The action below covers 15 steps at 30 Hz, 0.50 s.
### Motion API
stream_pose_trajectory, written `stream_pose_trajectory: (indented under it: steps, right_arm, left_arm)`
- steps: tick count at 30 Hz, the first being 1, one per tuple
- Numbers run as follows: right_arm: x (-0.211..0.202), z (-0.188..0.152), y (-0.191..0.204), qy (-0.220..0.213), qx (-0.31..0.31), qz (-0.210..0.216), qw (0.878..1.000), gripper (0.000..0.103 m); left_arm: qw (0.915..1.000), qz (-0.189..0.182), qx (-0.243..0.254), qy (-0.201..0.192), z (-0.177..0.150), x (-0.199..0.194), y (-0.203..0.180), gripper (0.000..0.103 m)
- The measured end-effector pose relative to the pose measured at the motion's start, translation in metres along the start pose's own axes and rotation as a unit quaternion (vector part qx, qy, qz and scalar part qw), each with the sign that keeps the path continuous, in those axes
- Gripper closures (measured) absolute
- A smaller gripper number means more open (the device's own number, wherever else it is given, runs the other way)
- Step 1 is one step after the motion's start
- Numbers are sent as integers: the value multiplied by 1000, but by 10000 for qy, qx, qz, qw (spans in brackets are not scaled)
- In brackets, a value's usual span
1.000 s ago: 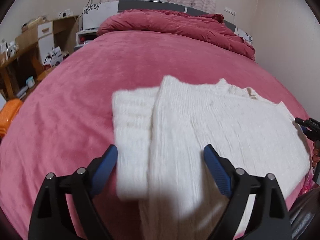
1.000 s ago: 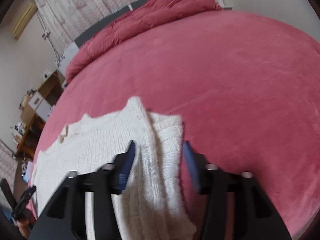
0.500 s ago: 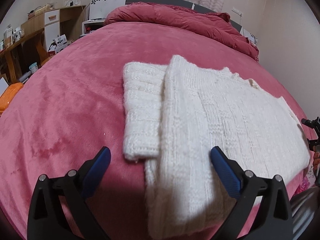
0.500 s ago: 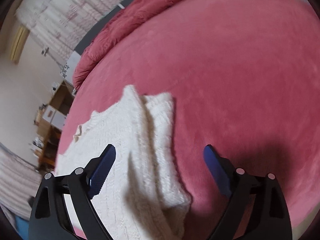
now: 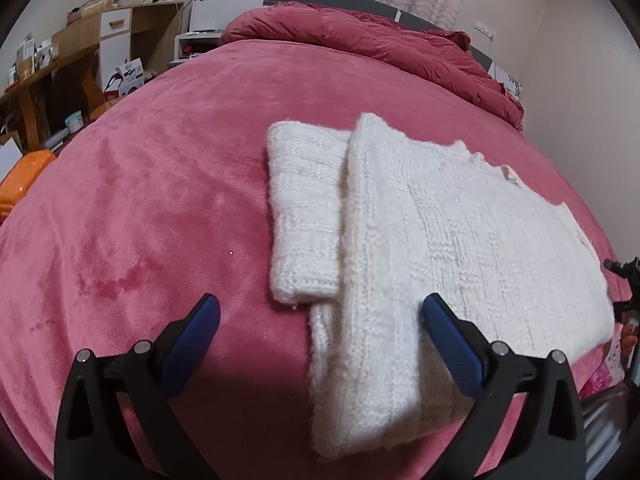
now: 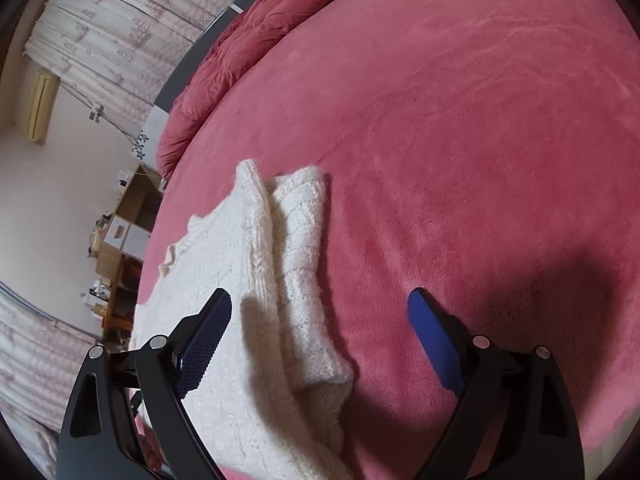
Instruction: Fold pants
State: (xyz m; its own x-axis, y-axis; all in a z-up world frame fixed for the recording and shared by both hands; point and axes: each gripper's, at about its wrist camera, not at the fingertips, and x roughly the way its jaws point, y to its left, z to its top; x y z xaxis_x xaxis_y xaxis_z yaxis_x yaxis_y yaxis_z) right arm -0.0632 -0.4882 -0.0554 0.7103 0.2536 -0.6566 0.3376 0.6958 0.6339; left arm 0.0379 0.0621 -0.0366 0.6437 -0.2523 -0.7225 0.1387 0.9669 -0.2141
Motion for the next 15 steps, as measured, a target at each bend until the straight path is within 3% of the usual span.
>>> stream_pose_trajectory:
  steps: [11, 15]
  right_arm:
    - [2, -2, 2, 86, -138, 203, 9997, 16]
    - [8, 1, 4, 185, -141, 410, 9989, 19]
  left_arm:
    - [9992, -140, -372, -102, 7, -7, 15, 2]
    - [9994, -161, -286, -138, 8, -7, 13, 2]
